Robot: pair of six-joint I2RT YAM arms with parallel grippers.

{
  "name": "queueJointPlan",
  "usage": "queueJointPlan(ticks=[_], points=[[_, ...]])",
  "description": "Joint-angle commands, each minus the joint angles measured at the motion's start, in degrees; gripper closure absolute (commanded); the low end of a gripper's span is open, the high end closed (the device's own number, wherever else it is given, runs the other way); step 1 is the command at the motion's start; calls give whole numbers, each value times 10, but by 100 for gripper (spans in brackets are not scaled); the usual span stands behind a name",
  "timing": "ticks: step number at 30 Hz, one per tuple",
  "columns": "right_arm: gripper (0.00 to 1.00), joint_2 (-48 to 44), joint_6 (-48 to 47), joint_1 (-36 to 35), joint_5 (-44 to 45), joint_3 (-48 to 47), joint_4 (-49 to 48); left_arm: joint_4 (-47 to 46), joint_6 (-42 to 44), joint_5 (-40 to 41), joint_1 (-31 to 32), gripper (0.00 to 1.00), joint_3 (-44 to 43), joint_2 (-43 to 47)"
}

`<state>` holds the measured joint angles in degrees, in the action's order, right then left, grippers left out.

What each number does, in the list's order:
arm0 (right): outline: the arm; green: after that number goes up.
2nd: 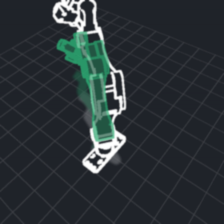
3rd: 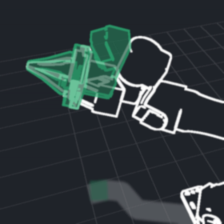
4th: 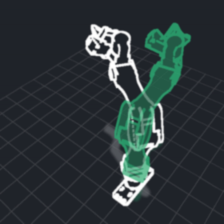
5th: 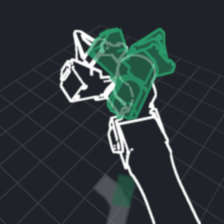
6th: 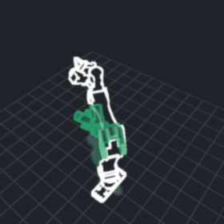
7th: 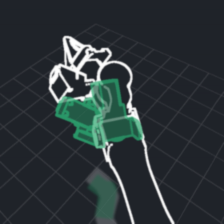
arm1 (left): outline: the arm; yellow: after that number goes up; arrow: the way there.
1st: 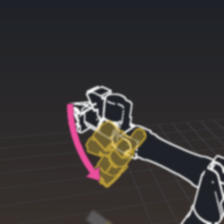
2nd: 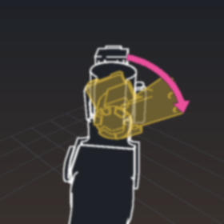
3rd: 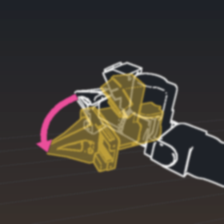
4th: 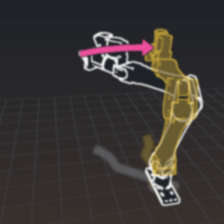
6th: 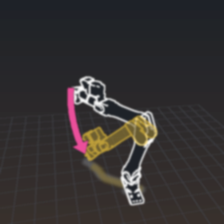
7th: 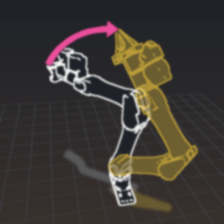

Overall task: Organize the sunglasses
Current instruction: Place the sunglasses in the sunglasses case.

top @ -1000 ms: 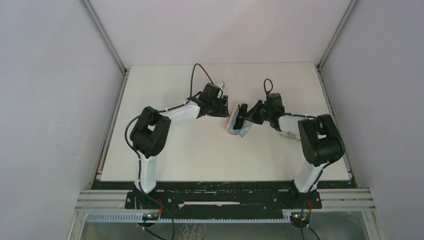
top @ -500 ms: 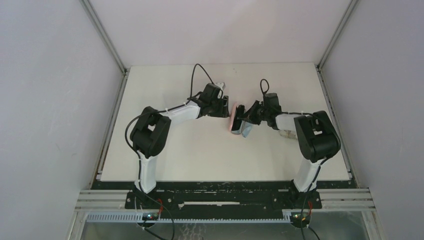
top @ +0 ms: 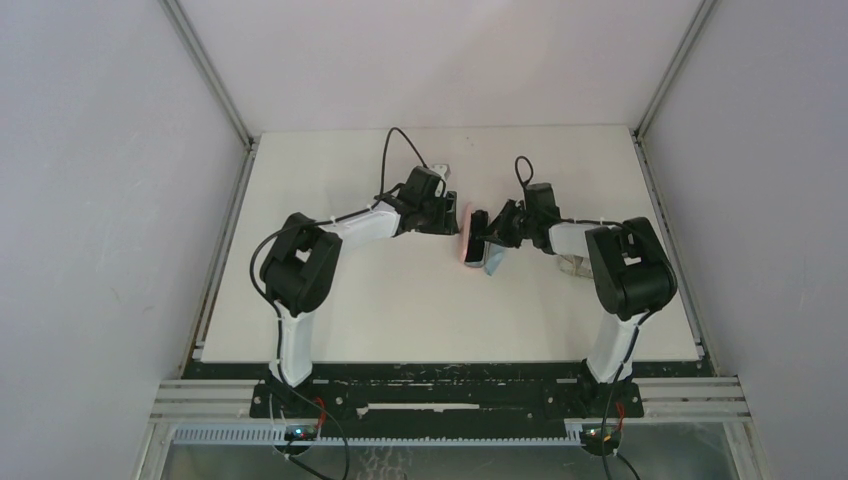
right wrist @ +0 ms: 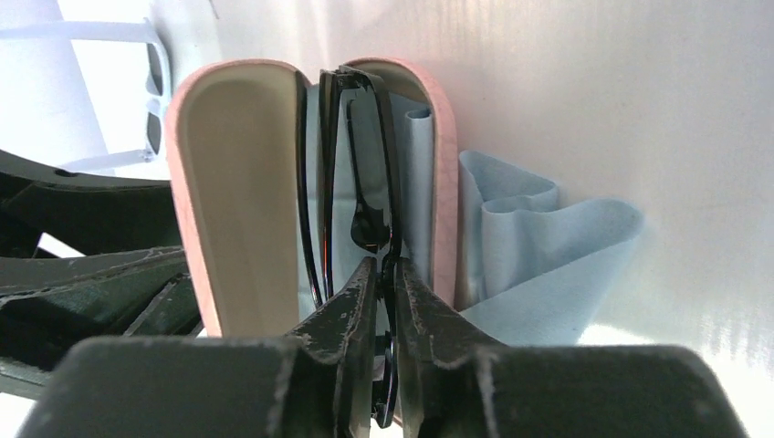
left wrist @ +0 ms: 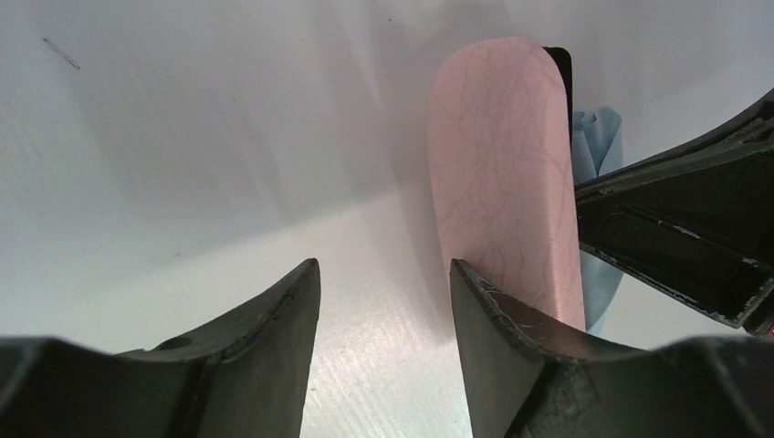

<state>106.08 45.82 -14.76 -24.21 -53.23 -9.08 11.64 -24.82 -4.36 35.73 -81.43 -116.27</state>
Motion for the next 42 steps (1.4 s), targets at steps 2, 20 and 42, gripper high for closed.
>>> queueJointPlan(ticks=[2, 20, 42], points=[[85, -19, -42, -5, 22, -21, 28, -18, 5, -16, 6, 41, 8, 27], [80, -73, -93, 4, 61, -22, 92, -16, 7, -17, 6, 40, 6, 30], [98, -43, -81, -3, 36, -29, 54, -15, 8, -22, 6, 40, 1, 32]])
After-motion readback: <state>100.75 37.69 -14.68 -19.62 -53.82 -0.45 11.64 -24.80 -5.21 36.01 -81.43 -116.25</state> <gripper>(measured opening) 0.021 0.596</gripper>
